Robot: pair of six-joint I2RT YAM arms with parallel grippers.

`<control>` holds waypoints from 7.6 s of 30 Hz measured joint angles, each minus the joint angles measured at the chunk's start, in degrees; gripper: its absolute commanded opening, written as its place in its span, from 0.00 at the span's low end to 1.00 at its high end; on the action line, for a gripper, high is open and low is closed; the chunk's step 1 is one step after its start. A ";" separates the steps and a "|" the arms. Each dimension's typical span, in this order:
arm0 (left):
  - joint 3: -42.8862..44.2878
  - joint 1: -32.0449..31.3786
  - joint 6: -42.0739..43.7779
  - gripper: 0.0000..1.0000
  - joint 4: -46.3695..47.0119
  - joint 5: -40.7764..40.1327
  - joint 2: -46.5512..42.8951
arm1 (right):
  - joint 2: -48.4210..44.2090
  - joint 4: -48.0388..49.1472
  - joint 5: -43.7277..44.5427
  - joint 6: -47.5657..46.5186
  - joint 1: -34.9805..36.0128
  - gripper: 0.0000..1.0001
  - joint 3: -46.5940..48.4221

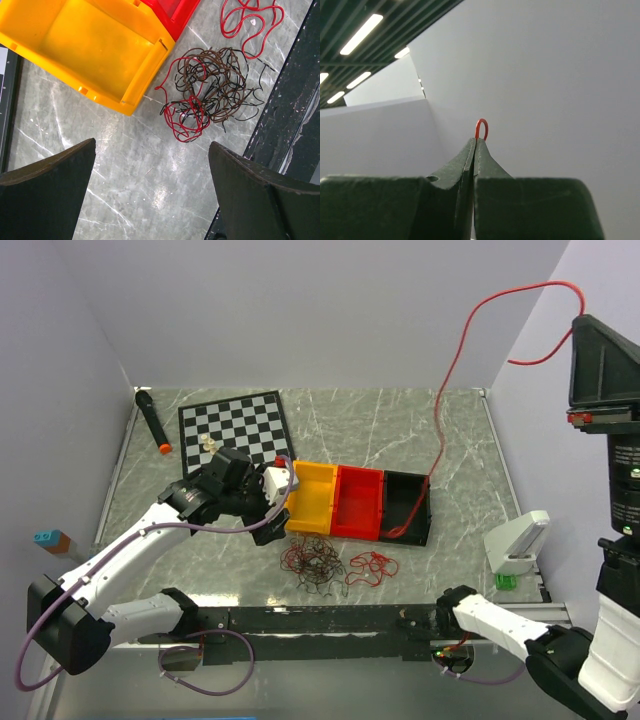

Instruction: Untangle the cables

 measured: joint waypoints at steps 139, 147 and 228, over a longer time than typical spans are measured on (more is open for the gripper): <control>-1.01 0.00 -0.52 0.99 0.46 -0.96 -0.92 | -9.29 -16.04 24.11 12.61 0.90 0.00 -64.61; -1.01 0.00 -0.59 0.99 0.44 -0.98 -0.59 | -9.86 -23.69 27.41 18.62 3.48 0.00 -67.45; -1.09 0.00 -0.37 0.99 0.44 -1.01 -0.02 | -1.38 -25.24 15.52 29.44 16.61 0.68 -70.79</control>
